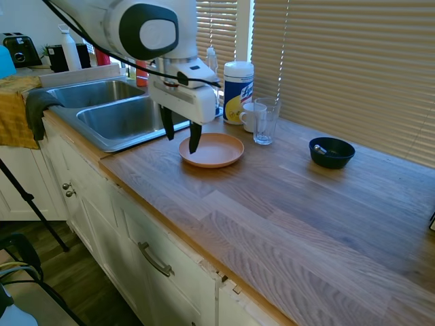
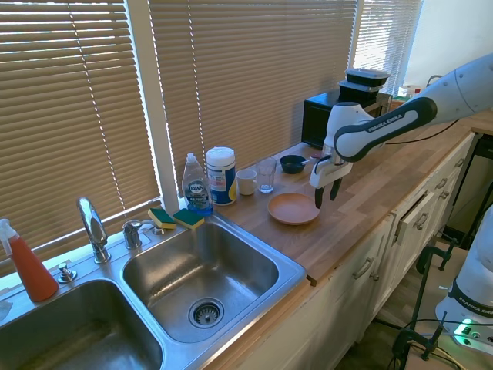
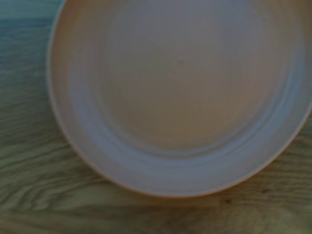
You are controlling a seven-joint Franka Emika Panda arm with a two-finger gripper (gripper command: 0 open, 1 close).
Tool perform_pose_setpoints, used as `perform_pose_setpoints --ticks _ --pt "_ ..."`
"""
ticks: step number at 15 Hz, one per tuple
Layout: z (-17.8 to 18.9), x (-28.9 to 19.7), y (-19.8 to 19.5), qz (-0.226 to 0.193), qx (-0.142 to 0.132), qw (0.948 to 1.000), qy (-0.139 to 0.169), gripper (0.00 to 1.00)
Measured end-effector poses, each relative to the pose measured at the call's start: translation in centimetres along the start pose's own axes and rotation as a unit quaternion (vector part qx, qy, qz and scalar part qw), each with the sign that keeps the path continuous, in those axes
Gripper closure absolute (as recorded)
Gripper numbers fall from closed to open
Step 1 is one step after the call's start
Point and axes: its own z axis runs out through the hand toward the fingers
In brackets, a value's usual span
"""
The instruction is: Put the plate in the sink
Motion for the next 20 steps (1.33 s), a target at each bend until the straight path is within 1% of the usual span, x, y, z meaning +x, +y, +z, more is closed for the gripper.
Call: perform_pose_setpoints --ticks 2,4,7,10,15,16,20 --pt "0.7 2.9 0.3 0.02 0.011 0.9997 -0.013 0.0" --pt "1.4 5.5 0.2 0.029 0.03 0.9987 -0.027 0.0" --pt "3.0 8.5 -0.4 0.024 0.057 0.997 -0.047 0.0" --pt "4.0 9.9 -1.8 0.016 0.075 0.9956 -0.055 0.0" --pt "5.6 11.7 -3.7 0.01 0.081 0.9947 -0.062 0.0" --pt "5.8 11.9 -4.0 0.008 0.082 0.9946 -0.063 1.0" --pt "6.2 12.1 -4.9 0.002 0.081 0.9941 -0.072 1.0"
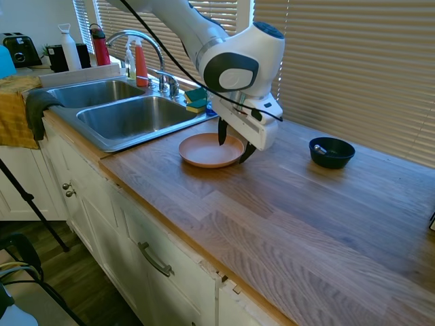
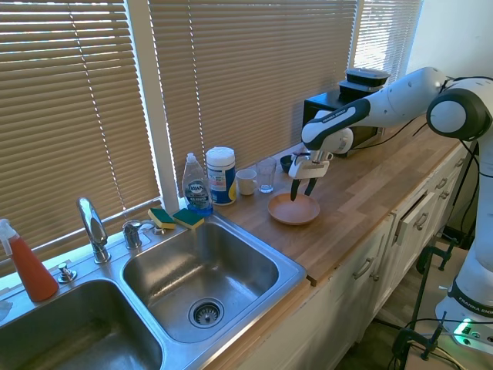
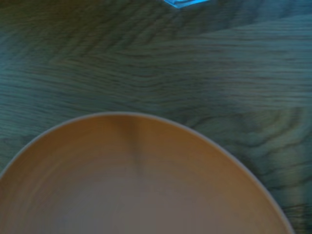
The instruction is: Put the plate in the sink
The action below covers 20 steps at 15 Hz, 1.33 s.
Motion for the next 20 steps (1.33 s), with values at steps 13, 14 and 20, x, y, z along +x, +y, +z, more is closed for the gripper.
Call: perform_pose_setpoints --ticks 13,14,20 --pt "1.0 0.9 1.1 -0.009 -0.001 0.9999 -0.015 1.0" --pt "1.1 1.0 1.1 -0.009 0.0 0.9998 -0.016 1.0" --pt "1.5 0.9 1.1 -0.01 0.015 0.9995 -0.026 1.0"
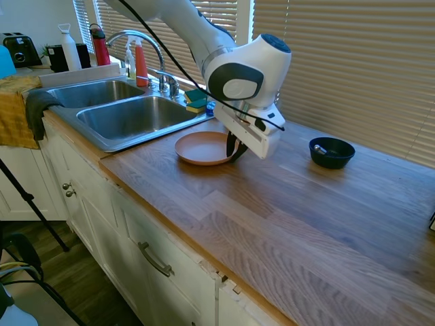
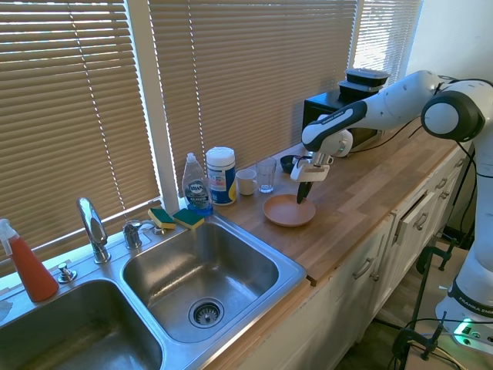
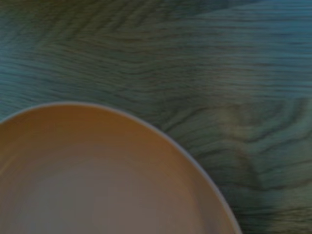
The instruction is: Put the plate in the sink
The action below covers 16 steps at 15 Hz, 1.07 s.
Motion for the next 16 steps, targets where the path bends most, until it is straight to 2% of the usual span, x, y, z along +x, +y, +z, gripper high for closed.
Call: perform_pose_setpoints --ticks 4,10,13,16 --pt "0.1 0.2 0.6 -0.006 0.022 0.9995 -0.021 1.0" --pt "0.2 0.2 1.1 -0.039 0.054 0.9964 -0.053 1.0" --pt "-1.9 -0.7 0.2 -0.052 0.065 0.9952 -0.052 1.0" --pt "-4.7 -3.8 -1.2 -0.067 0.075 0.9937 -0.049 1.0"
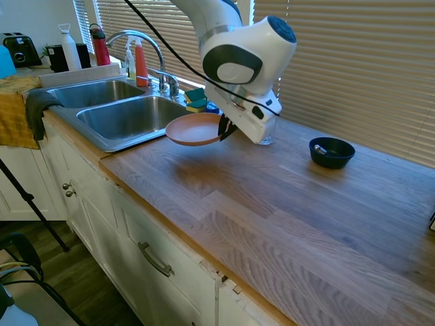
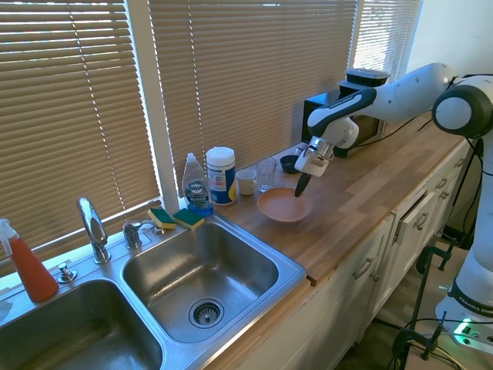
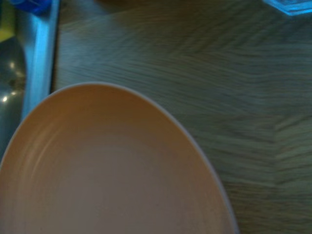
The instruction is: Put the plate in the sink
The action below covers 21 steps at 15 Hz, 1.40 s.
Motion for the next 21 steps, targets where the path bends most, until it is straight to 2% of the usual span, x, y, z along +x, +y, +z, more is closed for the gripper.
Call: perform_pose_setpoints --ticks 7,8,11,17,21 --pt "-0.1 -10.3 -8.9 -0.014 -0.026 0.9996 0.0 1.0" --pt "0.2 -11.1 -9.6 -0.01 -0.035 0.9993 0.004 1.0" --pt "1.2 -11.8 -10.3 -0.018 -0.036 0.9992 0.003 1.0" --pt "11.9 -19.2 -18.9 -0.058 -0.04 0.9975 -0.006 1.0" --pt "18.8 -20.4 -23.3 -0.073 -0.069 0.9949 0.005 1.0"
